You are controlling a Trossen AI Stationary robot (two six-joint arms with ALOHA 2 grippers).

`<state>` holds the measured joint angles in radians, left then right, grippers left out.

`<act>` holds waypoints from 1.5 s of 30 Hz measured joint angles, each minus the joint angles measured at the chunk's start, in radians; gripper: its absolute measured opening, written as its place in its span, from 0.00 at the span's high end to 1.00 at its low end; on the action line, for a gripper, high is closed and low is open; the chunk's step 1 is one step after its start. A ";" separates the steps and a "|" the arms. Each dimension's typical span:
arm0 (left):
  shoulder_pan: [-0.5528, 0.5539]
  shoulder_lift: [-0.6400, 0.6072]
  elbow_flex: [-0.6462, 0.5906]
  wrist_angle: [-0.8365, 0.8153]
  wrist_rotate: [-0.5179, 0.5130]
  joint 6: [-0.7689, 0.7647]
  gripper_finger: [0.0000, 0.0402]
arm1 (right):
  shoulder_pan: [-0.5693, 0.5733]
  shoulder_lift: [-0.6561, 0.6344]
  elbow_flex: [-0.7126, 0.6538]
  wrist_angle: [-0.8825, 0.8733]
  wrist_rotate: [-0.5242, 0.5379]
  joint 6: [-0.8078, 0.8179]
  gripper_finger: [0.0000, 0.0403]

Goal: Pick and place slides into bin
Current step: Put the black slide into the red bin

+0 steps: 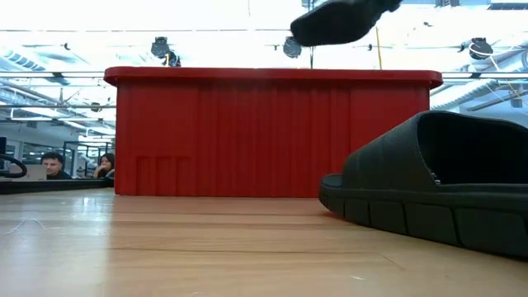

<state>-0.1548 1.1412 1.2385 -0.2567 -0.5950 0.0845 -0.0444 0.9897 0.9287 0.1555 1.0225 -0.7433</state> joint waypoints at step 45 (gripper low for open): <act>0.004 0.001 0.000 -0.180 0.019 0.121 0.63 | -0.317 0.677 0.378 -0.639 -0.501 0.650 0.94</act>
<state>-0.1509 1.1419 1.2385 -0.4370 -0.5762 0.2056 -0.3613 1.6668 1.3071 -0.4832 0.5217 -0.0931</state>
